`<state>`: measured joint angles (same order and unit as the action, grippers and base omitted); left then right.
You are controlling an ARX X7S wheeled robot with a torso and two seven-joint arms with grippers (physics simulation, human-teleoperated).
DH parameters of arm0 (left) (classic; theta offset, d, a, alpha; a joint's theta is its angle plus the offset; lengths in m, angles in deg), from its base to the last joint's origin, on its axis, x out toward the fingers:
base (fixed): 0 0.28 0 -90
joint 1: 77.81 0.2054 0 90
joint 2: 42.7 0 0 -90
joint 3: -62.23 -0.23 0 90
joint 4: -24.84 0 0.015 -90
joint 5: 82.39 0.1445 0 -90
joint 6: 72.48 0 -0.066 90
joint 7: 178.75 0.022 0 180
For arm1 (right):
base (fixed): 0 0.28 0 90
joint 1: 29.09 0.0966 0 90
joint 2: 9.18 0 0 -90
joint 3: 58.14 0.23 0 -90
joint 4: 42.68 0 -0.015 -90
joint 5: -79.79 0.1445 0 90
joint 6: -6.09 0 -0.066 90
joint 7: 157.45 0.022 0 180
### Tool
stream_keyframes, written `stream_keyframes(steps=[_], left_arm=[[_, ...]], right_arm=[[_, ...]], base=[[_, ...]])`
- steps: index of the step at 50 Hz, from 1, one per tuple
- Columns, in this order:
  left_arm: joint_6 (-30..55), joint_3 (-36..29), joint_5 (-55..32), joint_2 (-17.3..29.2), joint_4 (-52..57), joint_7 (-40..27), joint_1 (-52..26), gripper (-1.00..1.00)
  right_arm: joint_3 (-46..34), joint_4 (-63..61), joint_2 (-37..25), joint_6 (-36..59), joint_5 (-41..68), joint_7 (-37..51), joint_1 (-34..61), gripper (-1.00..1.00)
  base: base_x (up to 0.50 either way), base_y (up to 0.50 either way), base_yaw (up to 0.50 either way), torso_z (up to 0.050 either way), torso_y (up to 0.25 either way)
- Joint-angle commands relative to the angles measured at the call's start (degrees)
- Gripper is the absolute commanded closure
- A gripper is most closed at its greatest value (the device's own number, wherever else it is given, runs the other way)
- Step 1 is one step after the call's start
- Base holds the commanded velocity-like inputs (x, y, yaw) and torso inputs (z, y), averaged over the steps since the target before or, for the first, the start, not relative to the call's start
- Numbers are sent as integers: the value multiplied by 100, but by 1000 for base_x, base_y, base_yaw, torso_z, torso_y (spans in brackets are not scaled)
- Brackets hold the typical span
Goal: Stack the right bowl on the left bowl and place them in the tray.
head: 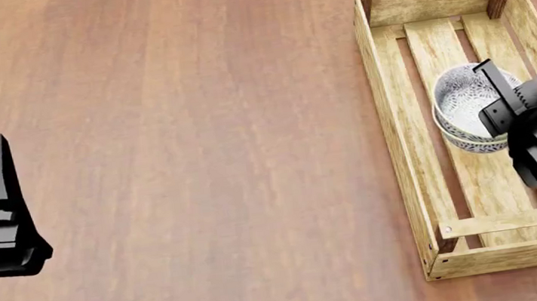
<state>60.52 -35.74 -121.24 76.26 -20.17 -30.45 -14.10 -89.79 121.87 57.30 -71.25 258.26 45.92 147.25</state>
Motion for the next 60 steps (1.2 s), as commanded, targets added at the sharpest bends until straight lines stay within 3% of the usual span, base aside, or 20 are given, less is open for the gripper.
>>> stream_keyframes(steps=[1, 4, 5, 31, 48, 54, 57, 60], left_arm=[[6, -8, -27, 18, 30, -28, 10, -100], [16, -10, -42, 23, 51, -38, 4, -100], [18, -19, -35, 27, 57, -42, 5, -100], [-53, 9, -105, 27, 46, -67, 27, -100], [4, 58, -244, 46, 115, -128, -46, -100], [-41, -24, -171, 20, 40, -113, -30, -100], [-156, -129, -32, -22, -54, -67, -1, -100], [-262, -222, 99, -61, -107, -47, 34, -100]], right_arm=[[9, 43, -33, 56, -60, -36, -26, 100], [12, 43, -39, 131, -53, -121, -20, 100], [-10, 43, -34, 133, -65, -115, -17, -100], [-499, 43, 68, -193, -164, -270, 525, -100], [-1425, 42, 310, -522, -371, -985, 1303, -100], [-1750, 41, 482, -649, -523, -1600, 1378, -100], [-1995, -167, 669, -1438, -878, -2061, 1345, -100], [-2234, -2442, 107, -3651, -1603, -1823, 2087, -100]], base=[[0, 0, 0, 0, 0], [0, 0, 0, 0, 0], [0, 0, 0, 0, 0], [0, 0, 0, 0, 0], [0, 0, 0, 0, 0], [0, 0, 0, 0, 0], [0, 0, 0, 0, 0], [0, 0, 0, 0, 0]])
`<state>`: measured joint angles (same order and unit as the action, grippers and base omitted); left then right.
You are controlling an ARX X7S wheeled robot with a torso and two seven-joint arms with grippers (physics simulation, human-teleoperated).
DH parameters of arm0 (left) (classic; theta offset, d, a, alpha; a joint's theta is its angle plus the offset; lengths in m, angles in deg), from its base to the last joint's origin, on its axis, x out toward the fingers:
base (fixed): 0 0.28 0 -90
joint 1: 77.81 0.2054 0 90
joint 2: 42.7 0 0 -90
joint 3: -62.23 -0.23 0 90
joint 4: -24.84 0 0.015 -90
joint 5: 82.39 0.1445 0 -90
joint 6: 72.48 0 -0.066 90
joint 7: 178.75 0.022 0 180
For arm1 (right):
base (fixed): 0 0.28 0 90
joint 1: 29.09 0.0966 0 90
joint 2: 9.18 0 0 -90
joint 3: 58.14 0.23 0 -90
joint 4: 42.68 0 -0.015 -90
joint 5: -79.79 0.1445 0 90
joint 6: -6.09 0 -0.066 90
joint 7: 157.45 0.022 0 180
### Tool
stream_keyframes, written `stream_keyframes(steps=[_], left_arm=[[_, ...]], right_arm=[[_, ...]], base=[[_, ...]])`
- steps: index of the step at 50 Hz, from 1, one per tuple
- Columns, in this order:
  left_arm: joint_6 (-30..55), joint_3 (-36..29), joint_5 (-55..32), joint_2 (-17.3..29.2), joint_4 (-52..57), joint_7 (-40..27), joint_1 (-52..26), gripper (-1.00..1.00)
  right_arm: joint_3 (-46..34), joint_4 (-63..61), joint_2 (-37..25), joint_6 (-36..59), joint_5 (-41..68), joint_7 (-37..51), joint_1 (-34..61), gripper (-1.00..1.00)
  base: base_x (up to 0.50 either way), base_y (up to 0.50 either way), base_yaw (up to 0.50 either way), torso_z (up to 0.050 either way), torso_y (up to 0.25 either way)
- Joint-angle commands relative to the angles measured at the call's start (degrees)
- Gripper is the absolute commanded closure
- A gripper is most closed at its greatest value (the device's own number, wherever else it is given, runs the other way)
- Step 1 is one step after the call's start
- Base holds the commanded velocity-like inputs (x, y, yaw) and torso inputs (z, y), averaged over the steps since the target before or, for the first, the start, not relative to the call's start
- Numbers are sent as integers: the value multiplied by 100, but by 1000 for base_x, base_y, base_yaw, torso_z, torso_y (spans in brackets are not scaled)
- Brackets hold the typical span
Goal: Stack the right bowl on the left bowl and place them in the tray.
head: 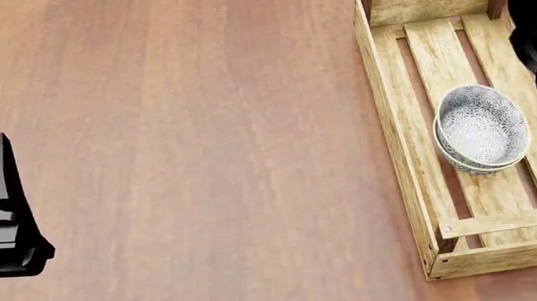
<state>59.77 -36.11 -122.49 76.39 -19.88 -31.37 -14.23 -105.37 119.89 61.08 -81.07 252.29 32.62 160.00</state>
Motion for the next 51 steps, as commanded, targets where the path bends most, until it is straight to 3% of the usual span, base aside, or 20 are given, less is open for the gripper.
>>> stream_keyframes(steps=[1, 3, 5, 6, 9, 12, 15, 17, 25, 29, 38, 51], left_arm=[[-200, -198, 236, -84, -145, 43, 58, -100], [-202, -197, 230, -74, -123, 41, 65, -100], [-189, -214, 250, -64, -124, 31, 45, -100], [-195, -219, 260, -57, -116, 34, 34, -100], [-196, -241, 263, -72, -138, 34, 11, -100], [-229, -283, 300, -79, -137, 39, 43, -100], [-236, -301, 315, -75, -150, 40, 42, -100], [-241, -311, 323, -77, -154, 38, 34, -100], [-381, -388, 421, -94, -224, 85, 127, -100], [-535, -472, 535, -120, -277, 138, 226, -100], [-684, -567, 679, -97, -227, 152, 369, -100], [-813, -666, 813, -88, -254, 160, 470, -100]], right_arm=[[-702, -3104, -416, -3378, -1263, -510, 964, -100], [-856, -4482, -524, -4075, -1580, -289, 1107, -100], [-1019, -4962, -573, -4519, -1799, -25, 1217, -100], [-1238, -5789, -700, -5342, -2225, 272, 1420, -100], [-1611, -6755, -869, -6277, -3570, 1393, 1637, -100], [-1170, -7205, -1358, -6271, -5319, 2604, 1526, -100], [-1060, -7469, -1499, -6236, -6063, 3097, 1464, -100], [-1118, -7703, -1567, -6250, -7326, 4082, 1456, -100], [-791, -8361, -1800, -6205, -8777, 4696, 888, -100], [-827, -8557, -1781, -5975, -10002, 5703, 709, -100], [-664, -8885, -1859, -5680, -11398, 6660, 143, -100], [-513, -9131, -1940, -5369, -12147, 7071, -304, -100]], base=[[0, 0, 0, 0, 0], [0, 0, 0, 0, 0], [0, 0, 0, 0, 0], [0, 0, 0, 0, 0], [0, 0, 0, 0, 0], [0, 0, 0, 0, 0], [0, 0, 0, 0, 0], [0, 0, 0, 0, 0], [0, 0, 0, 0, 0], [0, 0, 0, 0, 0], [0, 0, 0, 0, 0], [0, 0, 0, 0, 0]])
